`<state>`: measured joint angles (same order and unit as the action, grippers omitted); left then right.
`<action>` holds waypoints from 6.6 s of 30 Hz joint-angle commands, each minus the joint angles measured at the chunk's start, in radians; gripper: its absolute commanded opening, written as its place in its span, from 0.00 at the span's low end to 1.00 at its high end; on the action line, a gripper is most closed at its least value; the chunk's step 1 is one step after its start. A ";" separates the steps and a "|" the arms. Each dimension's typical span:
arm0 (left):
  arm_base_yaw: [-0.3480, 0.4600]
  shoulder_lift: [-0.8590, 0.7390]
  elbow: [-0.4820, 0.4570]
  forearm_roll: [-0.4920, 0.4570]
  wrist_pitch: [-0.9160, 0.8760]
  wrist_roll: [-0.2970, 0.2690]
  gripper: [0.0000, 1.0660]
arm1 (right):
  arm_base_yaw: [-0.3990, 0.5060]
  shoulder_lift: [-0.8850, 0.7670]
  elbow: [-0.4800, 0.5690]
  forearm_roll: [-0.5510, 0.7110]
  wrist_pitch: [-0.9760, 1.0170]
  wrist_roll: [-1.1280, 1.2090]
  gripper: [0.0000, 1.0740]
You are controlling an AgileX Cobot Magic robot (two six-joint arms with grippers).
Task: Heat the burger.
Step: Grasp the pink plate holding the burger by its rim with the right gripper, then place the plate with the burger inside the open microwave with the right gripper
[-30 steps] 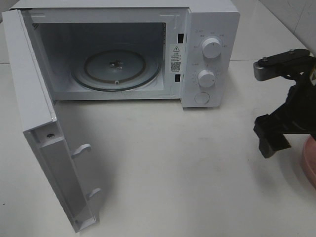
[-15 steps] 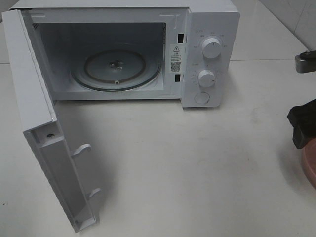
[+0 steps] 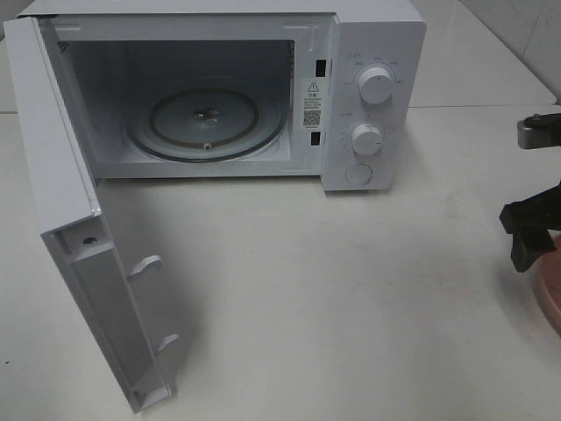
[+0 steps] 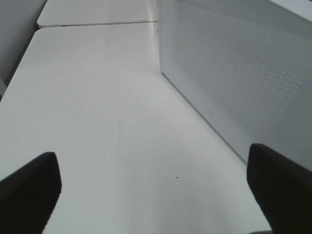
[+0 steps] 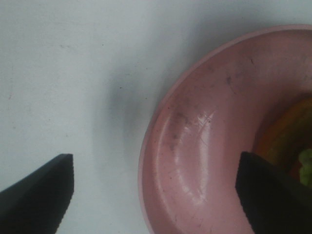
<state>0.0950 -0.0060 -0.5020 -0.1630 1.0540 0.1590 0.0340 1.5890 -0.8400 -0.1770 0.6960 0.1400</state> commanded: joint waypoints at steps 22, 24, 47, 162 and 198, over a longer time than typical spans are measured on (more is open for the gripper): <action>-0.004 -0.021 0.004 -0.003 -0.013 -0.003 0.92 | -0.048 0.228 -0.001 0.055 -0.092 -0.026 0.74; -0.004 -0.021 0.004 -0.003 -0.013 -0.003 0.92 | -0.048 0.228 -0.001 0.055 -0.089 -0.018 0.68; -0.004 -0.021 0.004 -0.003 -0.013 -0.003 0.92 | 0.018 0.224 -0.001 -0.065 -0.046 0.105 0.00; -0.004 -0.021 0.004 -0.003 -0.013 -0.003 0.92 | 1.213 -0.113 0.194 -0.568 0.391 0.263 0.01; -0.004 -0.021 0.004 -0.003 -0.013 -0.003 0.92 | 1.213 -0.113 0.194 -0.834 -0.081 -0.088 0.04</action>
<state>0.0950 -0.0060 -0.5020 -0.1630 1.0540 0.1590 1.2440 1.4840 -0.6460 -0.9520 0.6260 0.0720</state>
